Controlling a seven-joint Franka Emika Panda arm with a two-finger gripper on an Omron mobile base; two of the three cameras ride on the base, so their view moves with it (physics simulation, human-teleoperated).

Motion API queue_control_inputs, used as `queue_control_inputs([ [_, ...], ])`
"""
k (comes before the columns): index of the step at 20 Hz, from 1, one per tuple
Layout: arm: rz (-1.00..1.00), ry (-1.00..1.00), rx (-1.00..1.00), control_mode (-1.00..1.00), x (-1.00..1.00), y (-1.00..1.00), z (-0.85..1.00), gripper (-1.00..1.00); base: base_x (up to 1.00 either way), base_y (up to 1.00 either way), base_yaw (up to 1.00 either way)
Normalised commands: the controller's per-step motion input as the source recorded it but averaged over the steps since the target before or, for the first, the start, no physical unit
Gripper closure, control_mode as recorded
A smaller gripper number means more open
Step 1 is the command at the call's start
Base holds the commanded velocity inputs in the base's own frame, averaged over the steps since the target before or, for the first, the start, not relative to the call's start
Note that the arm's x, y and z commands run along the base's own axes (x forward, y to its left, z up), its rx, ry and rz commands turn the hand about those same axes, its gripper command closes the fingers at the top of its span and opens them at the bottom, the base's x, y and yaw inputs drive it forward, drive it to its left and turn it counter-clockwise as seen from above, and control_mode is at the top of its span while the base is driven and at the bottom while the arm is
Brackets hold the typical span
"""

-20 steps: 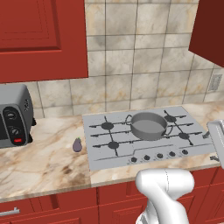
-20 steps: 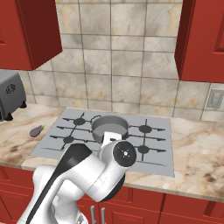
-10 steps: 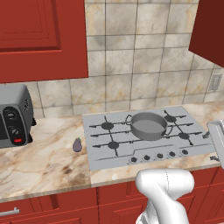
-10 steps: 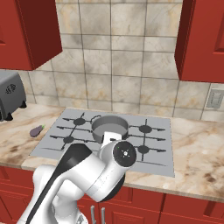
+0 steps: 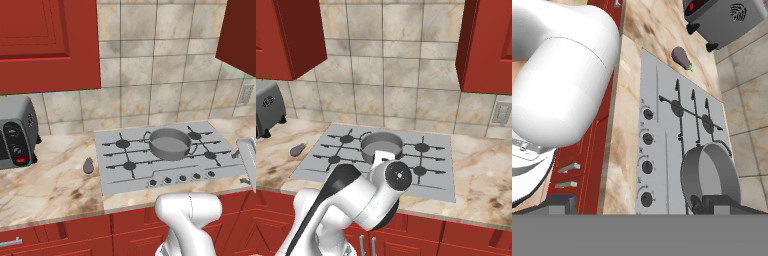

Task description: Turn on the burner for the pot on the stove. Wait thirty seconds for the pot to heat up. Then add the eggplant to the pot.

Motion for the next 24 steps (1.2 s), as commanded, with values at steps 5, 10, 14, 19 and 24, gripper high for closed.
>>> queue_control_inputs([
  [5, 0.0, 0.0, 0.0, -1.0, 0.0, 0.0, 0.0, -1.0, 0.0, 0.0, 0.0],
  [10, 0.0, 0.0, 0.0, -1.0, 0.0, 0.0, 0.0, -1.0, 0.0, 0.0, 0.0],
  [14, 0.0, 0.0, 0.0, -1.0, 0.0, 0.0, 0.0, -1.0, 0.0, 0.0, 0.0],
  [19, 0.0, 0.0, 0.0, -1.0, 0.0, 0.0, 0.0, -1.0, 0.0, 0.0, 0.0],
  [24, 0.0, 0.0, 0.0, -1.0, 0.0, 0.0, 0.0, -1.0, 0.0, 0.0, 0.0],
])
